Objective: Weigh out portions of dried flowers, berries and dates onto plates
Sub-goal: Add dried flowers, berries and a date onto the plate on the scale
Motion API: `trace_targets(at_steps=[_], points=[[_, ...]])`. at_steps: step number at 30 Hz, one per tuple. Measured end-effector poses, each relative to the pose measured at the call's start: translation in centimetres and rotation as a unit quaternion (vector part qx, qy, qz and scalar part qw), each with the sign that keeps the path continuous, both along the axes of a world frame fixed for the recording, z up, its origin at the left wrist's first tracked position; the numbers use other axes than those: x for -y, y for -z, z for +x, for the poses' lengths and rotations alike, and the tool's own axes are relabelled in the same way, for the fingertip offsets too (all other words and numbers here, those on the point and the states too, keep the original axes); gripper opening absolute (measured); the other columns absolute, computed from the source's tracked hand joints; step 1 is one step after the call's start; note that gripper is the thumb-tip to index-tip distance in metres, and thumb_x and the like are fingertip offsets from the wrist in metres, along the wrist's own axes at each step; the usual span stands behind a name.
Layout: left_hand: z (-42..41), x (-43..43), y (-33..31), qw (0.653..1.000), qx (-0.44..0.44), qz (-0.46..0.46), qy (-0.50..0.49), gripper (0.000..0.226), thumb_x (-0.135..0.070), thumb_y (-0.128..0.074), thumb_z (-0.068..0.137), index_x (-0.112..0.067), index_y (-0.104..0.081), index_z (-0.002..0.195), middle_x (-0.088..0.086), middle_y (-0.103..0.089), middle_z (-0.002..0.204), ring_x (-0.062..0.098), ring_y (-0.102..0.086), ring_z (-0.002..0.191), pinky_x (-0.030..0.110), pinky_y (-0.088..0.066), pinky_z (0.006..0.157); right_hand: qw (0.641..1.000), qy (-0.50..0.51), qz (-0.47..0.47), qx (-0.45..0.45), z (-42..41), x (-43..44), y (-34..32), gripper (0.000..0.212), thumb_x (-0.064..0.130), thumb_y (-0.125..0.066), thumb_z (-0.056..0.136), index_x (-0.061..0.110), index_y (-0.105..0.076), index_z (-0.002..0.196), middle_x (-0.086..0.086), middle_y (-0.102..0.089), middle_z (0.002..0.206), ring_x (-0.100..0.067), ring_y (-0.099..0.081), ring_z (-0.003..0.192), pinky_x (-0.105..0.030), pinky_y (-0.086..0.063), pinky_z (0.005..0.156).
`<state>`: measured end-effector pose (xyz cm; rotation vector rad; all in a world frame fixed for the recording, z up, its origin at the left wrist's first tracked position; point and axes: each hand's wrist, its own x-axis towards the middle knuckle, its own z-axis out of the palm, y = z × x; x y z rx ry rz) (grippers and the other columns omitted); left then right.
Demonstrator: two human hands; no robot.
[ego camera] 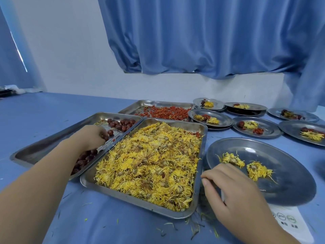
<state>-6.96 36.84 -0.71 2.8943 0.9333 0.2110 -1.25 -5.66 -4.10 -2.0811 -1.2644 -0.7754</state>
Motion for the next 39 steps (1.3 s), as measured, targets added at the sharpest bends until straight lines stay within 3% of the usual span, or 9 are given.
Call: trace_targets(at_steps=[4,7,12,16,21,26,32,37,39], points=[[0.7,3.3,-2.1,0.994,0.075,-0.028,0.074,0.025,-0.019,-0.062,0.086,-0.031,-0.064,0.107,-0.008,-0.066,0.102,0.013,-0.062,0.088,0.03,-0.048,0.074,0.999,0.005,0.036,0.0,0.2,0.7,-0.5,0.027,0.029,-0.042,0.091,0.02,-0.064,0.078,0.011,-0.055,0.071,-0.01,-0.05,0.068,-0.026,-0.044,0.06],[1.6,7.3,-3.9,0.981,0.097,-0.019,0.168,0.023,-0.021,-0.061,0.085,-0.036,-0.065,0.101,-0.027,-0.064,0.1,-0.004,-0.06,0.078,0.026,-0.049,0.067,0.995,0.019,0.099,-0.023,0.2,1.6,-1.2,0.026,0.027,-0.043,0.09,0.019,-0.065,0.079,0.013,-0.057,0.071,-0.004,-0.049,0.07,-0.016,-0.037,0.066],[4.0,15.3,-5.5,0.96,0.065,-0.014,0.272,0.027,-0.027,-0.061,0.089,-0.036,-0.062,0.115,-0.014,-0.062,0.107,0.0,-0.06,0.085,0.022,-0.051,0.073,0.959,0.067,0.247,-0.123,0.8,4.1,-2.7,0.02,0.021,-0.051,0.091,0.027,-0.064,0.078,0.01,-0.06,0.065,-0.006,-0.055,0.072,-0.01,-0.037,0.059],[5.8,22.1,-5.9,0.929,0.052,0.015,0.365,0.029,-0.027,-0.06,0.089,-0.029,-0.065,0.117,-0.014,-0.06,0.102,-0.003,-0.051,0.082,0.012,-0.037,0.069,0.905,0.102,0.354,-0.214,1.9,5.7,-3.3,0.025,0.024,-0.052,0.094,0.036,-0.059,0.073,0.009,-0.062,0.072,-0.006,-0.055,0.061,-0.011,-0.039,0.05],[7.6,28.4,-5.3,0.905,0.001,0.023,0.426,0.021,-0.032,-0.058,0.092,-0.027,-0.067,0.109,-0.01,-0.06,0.095,0.005,-0.055,0.083,0.026,-0.049,0.074,0.876,0.102,0.401,-0.247,2.8,6.8,-3.4,0.022,0.026,-0.051,0.094,0.037,-0.059,0.076,0.005,-0.062,0.072,-0.005,-0.048,0.052,-0.015,-0.038,0.046],[8.9,31.1,-4.6,0.899,-0.041,0.032,0.434,0.021,-0.028,-0.057,0.091,-0.026,-0.066,0.11,-0.006,-0.062,0.097,0.014,-0.058,0.089,0.038,-0.053,0.078,0.866,0.104,0.413,-0.262,3.4,7.3,-3.3,0.021,0.027,-0.05,0.093,0.034,-0.06,0.075,0.001,-0.06,0.07,-0.006,-0.047,0.051,-0.022,-0.038,0.048],[10.4,30.6,-5.0,0.899,-0.047,0.02,0.435,0.019,-0.03,-0.058,0.092,-0.028,-0.066,0.109,-0.012,-0.06,0.098,0.004,-0.054,0.085,0.024,-0.045,0.07,0.871,0.09,0.39,-0.285,3.5,7.3,-2.8,0.023,0.027,-0.05,0.093,0.033,-0.058,0.072,0.002,-0.057,0.064,-0.005,-0.047,0.051,-0.015,-0.037,0.046],[12.1,26.8,-6.6,0.916,-0.05,0.031,0.397,0.014,-0.029,-0.056,0.091,-0.029,-0.063,0.103,-0.011,-0.06,0.099,0.005,-0.056,0.087,0.029,-0.049,0.077,0.905,0.042,0.262,-0.332,5.9,6.9,-4.8,0.013,0.036,-0.05,0.088,0.034,-0.06,0.08,0.0,-0.061,0.069,-0.01,-0.054,0.056,-0.028,-0.047,0.053],[13.1,24.5,-7.1,0.93,-0.048,0.046,0.361,0.015,-0.03,-0.056,0.09,-0.029,-0.064,0.102,-0.011,-0.062,0.099,0.007,-0.058,0.088,0.031,-0.05,0.079,0.92,0.011,0.201,-0.336,7.6,6.8,-6.3,0.012,0.033,-0.052,0.089,0.034,-0.06,0.08,-0.006,-0.059,0.07,-0.014,-0.052,0.054,-0.026,-0.046,0.052]])
